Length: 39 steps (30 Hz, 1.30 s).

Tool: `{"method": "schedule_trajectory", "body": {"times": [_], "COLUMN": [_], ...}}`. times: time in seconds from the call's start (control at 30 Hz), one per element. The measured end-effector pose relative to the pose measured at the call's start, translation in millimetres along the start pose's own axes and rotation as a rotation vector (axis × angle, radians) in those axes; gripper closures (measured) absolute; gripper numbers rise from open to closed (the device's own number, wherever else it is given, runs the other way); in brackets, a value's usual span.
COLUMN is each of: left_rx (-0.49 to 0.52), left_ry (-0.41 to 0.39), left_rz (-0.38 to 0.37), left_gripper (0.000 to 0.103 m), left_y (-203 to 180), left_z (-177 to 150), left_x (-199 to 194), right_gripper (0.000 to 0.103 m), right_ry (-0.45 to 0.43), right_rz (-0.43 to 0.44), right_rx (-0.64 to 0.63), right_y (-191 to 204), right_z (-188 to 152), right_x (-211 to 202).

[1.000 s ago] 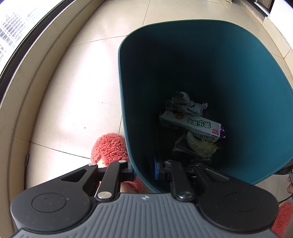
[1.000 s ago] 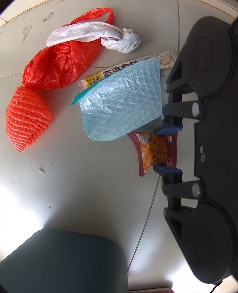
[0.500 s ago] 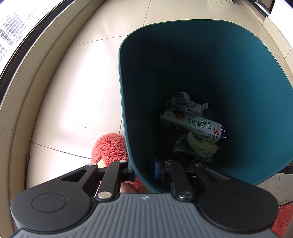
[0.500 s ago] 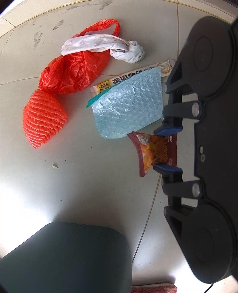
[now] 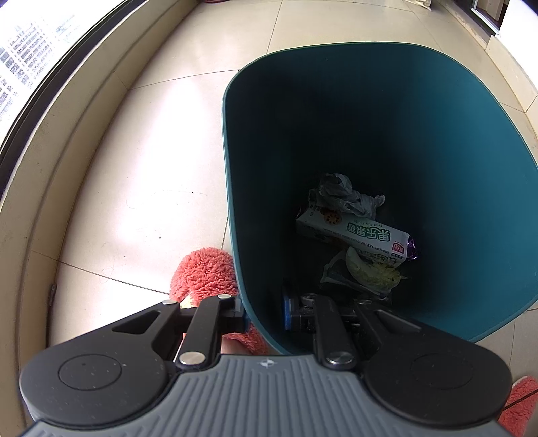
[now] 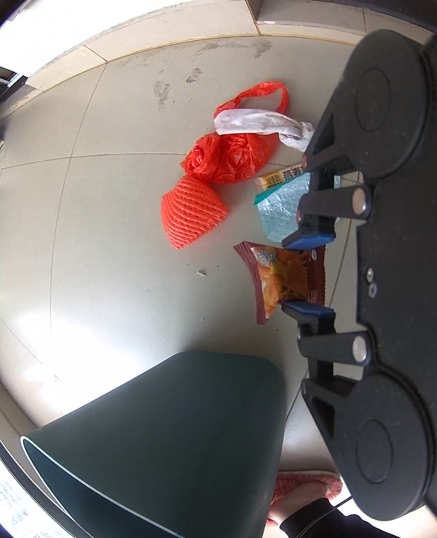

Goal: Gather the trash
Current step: 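Carry the snack wrapper into the teal bin and release it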

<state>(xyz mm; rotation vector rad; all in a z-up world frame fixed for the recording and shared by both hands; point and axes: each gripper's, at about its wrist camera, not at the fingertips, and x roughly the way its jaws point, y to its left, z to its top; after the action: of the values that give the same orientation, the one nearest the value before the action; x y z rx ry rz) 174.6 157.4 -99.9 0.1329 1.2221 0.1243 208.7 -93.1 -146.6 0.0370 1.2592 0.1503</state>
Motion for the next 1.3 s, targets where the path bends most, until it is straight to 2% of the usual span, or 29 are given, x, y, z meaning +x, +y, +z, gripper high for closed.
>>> {"method": "schedule_trajectory", "body": {"times": [0.4, 0.73, 1.0, 1.23, 1.3], "left_rx": [-0.016, -0.023, -0.032, -0.041, -0.042], "left_ry": [-0.017, -0.024, -0.028, -0.022, -0.020], "left_rz": [-0.001, -0.012, -0.026, -0.045, -0.049], "left_gripper": [0.087, 0.087, 0.087, 0.087, 0.087], "left_y": [1, 3, 7, 13, 14], "left_z": [-2, -1, -2, 0, 1], "left_x": [-8, -9, -12, -13, -13], "right_gripper": [0.071, 0.071, 0.071, 0.071, 0.072], "right_ry": [-0.137, -0.214, -0.224, -0.145, -0.125], "right_rz": [0.035, 0.091, 0.139, 0.151, 0.141], "right_rx": [-0.035, -0.132, -0.215, -0.262, -0.282], "right_y": [31, 83, 130, 169, 179], "right_z": [29, 59, 81, 97, 90], "right_x": [-90, -130, -118, -72, -60]}}
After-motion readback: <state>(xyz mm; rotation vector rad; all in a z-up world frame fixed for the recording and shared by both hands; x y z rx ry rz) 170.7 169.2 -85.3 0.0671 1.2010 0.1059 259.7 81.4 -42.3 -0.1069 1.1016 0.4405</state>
